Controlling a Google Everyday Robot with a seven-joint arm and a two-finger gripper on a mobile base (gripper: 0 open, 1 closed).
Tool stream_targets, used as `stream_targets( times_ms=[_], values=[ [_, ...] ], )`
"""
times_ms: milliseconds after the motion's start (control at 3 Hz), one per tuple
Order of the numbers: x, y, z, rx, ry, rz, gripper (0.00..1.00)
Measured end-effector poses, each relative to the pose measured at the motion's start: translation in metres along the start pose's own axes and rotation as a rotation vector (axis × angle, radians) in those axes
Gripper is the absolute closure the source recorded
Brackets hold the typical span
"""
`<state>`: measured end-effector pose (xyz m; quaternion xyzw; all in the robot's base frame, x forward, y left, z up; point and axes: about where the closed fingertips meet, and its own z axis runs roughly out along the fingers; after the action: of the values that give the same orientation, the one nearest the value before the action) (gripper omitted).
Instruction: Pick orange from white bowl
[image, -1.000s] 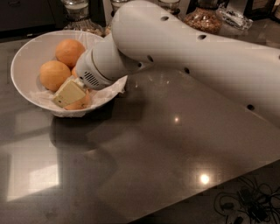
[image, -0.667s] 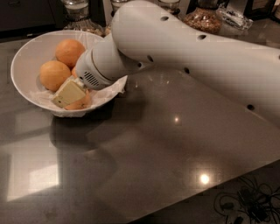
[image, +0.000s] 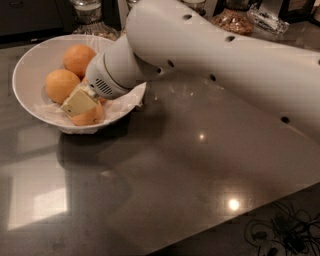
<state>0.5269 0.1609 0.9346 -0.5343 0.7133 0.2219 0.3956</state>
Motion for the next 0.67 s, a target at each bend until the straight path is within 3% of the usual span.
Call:
stream_targets(
  times_ms=[333, 667],
  values=[
    [0.0008, -0.0073, 0.0021, 0.009, 0.007, 0.001, 0.38],
    [0.0064, -0.0167, 0.0058, 0.019, 0.022, 0.012, 0.32]
  ],
)
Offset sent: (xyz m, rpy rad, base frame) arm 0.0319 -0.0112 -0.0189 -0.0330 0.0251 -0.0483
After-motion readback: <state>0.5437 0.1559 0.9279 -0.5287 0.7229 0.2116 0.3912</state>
